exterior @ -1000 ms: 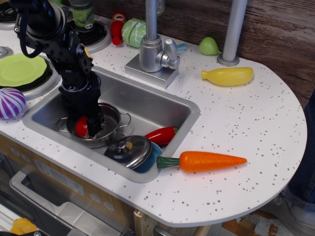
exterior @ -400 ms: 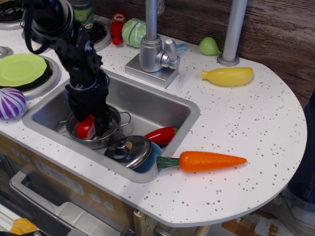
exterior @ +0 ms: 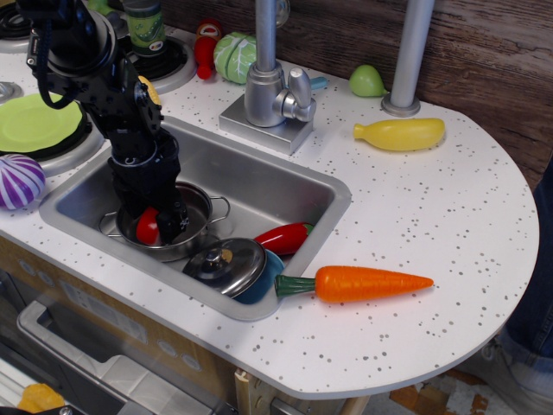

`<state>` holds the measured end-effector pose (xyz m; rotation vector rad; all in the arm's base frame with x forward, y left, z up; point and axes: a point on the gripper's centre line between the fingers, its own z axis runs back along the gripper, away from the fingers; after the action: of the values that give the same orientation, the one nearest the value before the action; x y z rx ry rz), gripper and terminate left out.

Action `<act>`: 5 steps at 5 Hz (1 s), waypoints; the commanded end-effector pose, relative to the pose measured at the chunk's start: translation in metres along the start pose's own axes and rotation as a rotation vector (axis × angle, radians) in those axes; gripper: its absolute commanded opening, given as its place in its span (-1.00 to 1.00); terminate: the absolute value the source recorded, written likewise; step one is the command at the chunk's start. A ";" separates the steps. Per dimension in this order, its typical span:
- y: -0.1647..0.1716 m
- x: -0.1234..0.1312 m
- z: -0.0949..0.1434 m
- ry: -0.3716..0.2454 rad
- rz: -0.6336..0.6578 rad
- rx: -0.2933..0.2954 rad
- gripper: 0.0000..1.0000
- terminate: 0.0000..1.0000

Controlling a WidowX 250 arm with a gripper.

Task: Take sushi out of pan

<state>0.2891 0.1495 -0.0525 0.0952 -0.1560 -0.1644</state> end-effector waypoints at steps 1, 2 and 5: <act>0.009 0.008 0.001 -0.044 0.005 0.028 -1.00 -1.00; 0.008 0.008 0.005 -0.034 0.019 0.007 -1.00 -1.00; -0.021 -0.002 0.091 0.077 0.104 0.088 -1.00 -1.00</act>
<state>0.2484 0.1156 0.0299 0.1626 -0.0295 -0.0369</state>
